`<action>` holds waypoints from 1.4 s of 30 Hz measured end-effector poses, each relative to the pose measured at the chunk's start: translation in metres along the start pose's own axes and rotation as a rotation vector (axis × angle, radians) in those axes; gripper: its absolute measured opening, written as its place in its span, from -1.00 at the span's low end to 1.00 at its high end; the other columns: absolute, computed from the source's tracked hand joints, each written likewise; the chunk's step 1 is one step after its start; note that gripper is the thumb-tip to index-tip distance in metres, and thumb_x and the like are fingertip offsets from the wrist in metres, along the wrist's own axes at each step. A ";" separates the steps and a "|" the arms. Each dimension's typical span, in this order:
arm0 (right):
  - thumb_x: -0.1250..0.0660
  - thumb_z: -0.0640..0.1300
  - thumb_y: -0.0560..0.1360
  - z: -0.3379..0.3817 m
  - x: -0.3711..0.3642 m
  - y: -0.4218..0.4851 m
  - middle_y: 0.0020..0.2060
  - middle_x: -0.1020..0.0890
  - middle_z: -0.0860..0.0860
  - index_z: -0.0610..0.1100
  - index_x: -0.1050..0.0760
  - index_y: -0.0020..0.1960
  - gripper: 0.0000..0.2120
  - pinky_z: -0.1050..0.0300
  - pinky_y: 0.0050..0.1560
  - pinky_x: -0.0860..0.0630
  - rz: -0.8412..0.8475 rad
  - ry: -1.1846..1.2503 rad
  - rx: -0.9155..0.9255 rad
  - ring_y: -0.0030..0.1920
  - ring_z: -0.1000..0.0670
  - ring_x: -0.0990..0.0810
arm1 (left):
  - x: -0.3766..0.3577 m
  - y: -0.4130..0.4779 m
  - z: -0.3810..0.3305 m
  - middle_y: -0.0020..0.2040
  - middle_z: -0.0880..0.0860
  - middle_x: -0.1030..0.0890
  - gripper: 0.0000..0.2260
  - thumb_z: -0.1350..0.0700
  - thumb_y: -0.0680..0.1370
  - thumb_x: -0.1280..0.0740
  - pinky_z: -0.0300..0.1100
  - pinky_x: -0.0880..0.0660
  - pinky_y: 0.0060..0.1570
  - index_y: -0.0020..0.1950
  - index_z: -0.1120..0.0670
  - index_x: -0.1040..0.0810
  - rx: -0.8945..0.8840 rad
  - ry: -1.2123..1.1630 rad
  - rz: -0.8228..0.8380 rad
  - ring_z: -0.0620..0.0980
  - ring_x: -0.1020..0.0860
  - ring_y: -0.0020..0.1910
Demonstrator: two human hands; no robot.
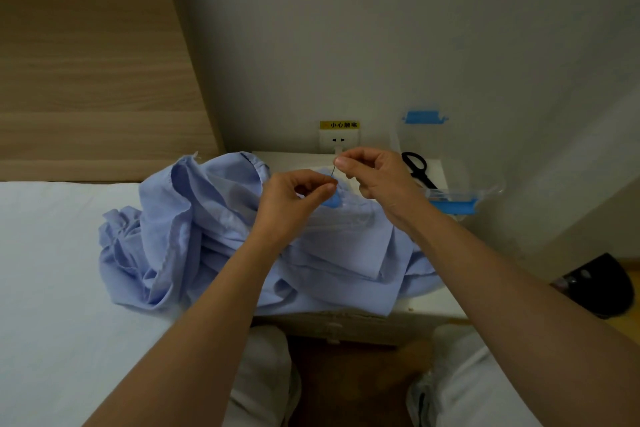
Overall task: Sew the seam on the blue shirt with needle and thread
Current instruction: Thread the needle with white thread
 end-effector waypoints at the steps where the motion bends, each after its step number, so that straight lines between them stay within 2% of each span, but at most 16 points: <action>1: -0.36 -0.22 0.53 -0.001 0.001 0.000 -0.43 -0.58 0.16 -0.19 -0.60 -0.04 -0.95 0.44 -0.46 -0.34 -0.002 0.005 -0.006 -0.52 0.26 -0.46 | 0.000 0.000 -0.001 -0.17 -0.14 -0.66 -0.89 0.17 0.53 -0.39 -0.30 -0.55 -0.07 -0.06 -0.05 -0.63 0.004 -0.007 0.003 -0.15 -0.62 -0.16; 4: -0.36 -0.17 0.54 -0.005 0.000 0.001 -0.32 -0.62 0.08 -0.07 -0.60 -0.10 -0.93 0.36 -0.49 -0.30 0.006 -0.004 -0.027 -0.55 0.21 -0.37 | 0.000 0.000 -0.001 -0.22 -0.11 -0.66 -0.91 0.19 0.52 -0.40 -0.32 -0.54 -0.15 -0.08 0.00 -0.64 0.016 -0.039 -0.004 -0.16 -0.61 -0.25; 6: -0.34 -0.17 0.55 -0.007 0.001 0.002 -0.26 -0.65 0.03 -0.08 -0.61 -0.11 -0.91 0.34 -0.50 -0.27 0.004 0.027 -0.031 -0.55 0.19 -0.32 | 0.001 0.000 -0.001 -0.26 -0.10 -0.65 -0.92 0.20 0.51 -0.41 -0.35 -0.51 -0.22 -0.08 0.03 -0.64 0.025 -0.059 -0.011 -0.18 -0.59 -0.31; 9: -0.31 -0.18 0.56 -0.005 0.001 0.002 -0.15 -0.67 -0.07 -0.13 -0.60 -0.08 -0.89 0.33 -0.50 -0.25 0.012 0.040 -0.026 -0.55 0.19 -0.32 | 0.000 -0.001 -0.002 -0.22 -0.05 -0.67 -0.88 0.21 0.51 -0.40 -0.28 -0.57 -0.15 -0.10 -0.03 -0.63 0.026 -0.078 -0.007 -0.06 -0.64 -0.23; 11: -0.31 -0.17 0.56 -0.005 0.000 0.001 -0.21 -0.67 0.00 -0.11 -0.61 -0.10 -0.89 0.30 -0.49 -0.26 0.027 0.021 -0.021 -0.54 0.17 -0.29 | -0.001 -0.001 -0.001 -0.22 -0.05 -0.68 -0.88 0.20 0.51 -0.40 -0.28 -0.57 -0.13 -0.10 -0.03 -0.63 0.028 -0.074 0.000 -0.06 -0.65 -0.22; 13: -0.31 -0.16 0.57 -0.004 0.000 0.001 -0.41 -0.61 0.15 -0.11 -0.59 -0.12 -0.87 0.29 -0.49 -0.25 0.036 -0.008 -0.024 -0.53 0.15 -0.25 | -0.001 -0.002 -0.001 -0.21 -0.06 -0.68 -0.89 0.21 0.51 -0.40 -0.31 -0.57 -0.12 -0.08 0.00 -0.64 0.029 -0.074 0.002 -0.12 -0.65 -0.22; 15: -0.30 -0.16 0.57 -0.005 0.000 0.001 -0.46 -0.57 0.18 -0.10 -0.59 -0.13 -0.86 0.30 -0.49 -0.25 0.034 -0.015 -0.028 -0.53 0.15 -0.24 | -0.002 -0.002 -0.003 -0.19 -0.06 -0.67 -0.91 0.21 0.51 -0.40 -0.35 -0.55 -0.13 -0.07 0.03 -0.64 0.033 -0.077 0.008 -0.17 -0.64 -0.21; 19: -0.31 -0.17 0.56 -0.005 -0.002 0.000 -0.27 -0.62 0.04 -0.11 -0.59 -0.09 -0.90 0.35 -0.49 -0.30 0.044 -0.015 -0.027 -0.54 0.19 -0.36 | -0.003 -0.001 -0.004 -0.17 0.02 -0.66 -0.90 0.18 0.53 -0.39 -0.44 -0.47 -0.23 0.00 0.15 -0.64 0.072 -0.089 -0.003 -0.25 -0.61 -0.25; 23: -0.34 -0.19 0.55 -0.004 0.000 -0.001 -0.21 -0.64 -0.02 -0.16 -0.60 -0.06 -0.92 0.40 -0.47 -0.33 0.023 -0.040 -0.015 -0.49 0.26 -0.47 | -0.001 0.000 -0.001 -0.23 0.03 -0.65 -0.93 0.24 0.53 -0.37 -0.44 -0.46 -0.28 -0.03 0.21 -0.62 0.079 -0.100 -0.021 -0.24 -0.59 -0.32; 27: -0.38 -0.21 0.52 -0.005 0.005 0.000 -0.20 -0.64 -0.04 -0.20 -0.61 -0.06 -0.93 0.46 -0.42 -0.36 -0.026 -0.048 -0.002 -0.45 0.29 -0.49 | 0.007 0.001 0.003 -0.22 0.03 -0.64 -0.94 0.22 0.54 -0.37 -0.41 -0.48 -0.31 -0.03 0.19 -0.62 0.103 -0.107 -0.124 -0.22 -0.58 -0.34; 32: -0.39 -0.23 0.51 0.000 0.004 -0.001 -0.19 -0.62 -0.05 -0.31 -0.61 -0.01 -0.86 0.49 -0.37 -0.38 0.003 -0.100 0.027 -0.44 0.30 -0.50 | 0.024 0.001 0.004 -0.20 0.01 -0.65 -0.96 0.20 0.53 -0.39 -0.38 -0.50 -0.25 -0.04 0.11 -0.62 0.100 -0.150 -0.283 -0.21 -0.59 -0.29; 37: -0.38 -0.25 0.51 0.005 0.000 -0.006 -0.20 -0.61 -0.06 -0.32 -0.60 0.00 -0.86 0.50 -0.38 -0.38 0.032 -0.129 0.040 -0.49 0.31 -0.48 | 0.020 0.001 -0.003 -0.09 0.05 -0.67 -0.83 0.20 0.53 -0.39 -0.35 -0.54 -0.16 0.11 0.14 -0.63 0.025 -0.092 -0.235 -0.22 -0.61 -0.21; 42: -0.39 -0.26 0.50 0.007 -0.002 -0.007 -0.19 -0.64 -0.09 -0.31 -0.61 -0.02 -0.89 0.49 -0.35 -0.40 0.055 -0.157 0.053 -0.45 0.31 -0.51 | 0.015 0.001 -0.011 -0.12 -0.08 -0.65 -0.86 0.17 0.52 -0.39 -0.33 -0.56 -0.09 0.08 0.07 -0.62 -0.047 -0.032 -0.187 -0.18 -0.63 -0.13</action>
Point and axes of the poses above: each hand's wrist, its own y-axis towards the middle knuckle, its own x-axis out of the back of the hand, z = x × y, the point moved 8 cm from there along y, towards the middle knuckle
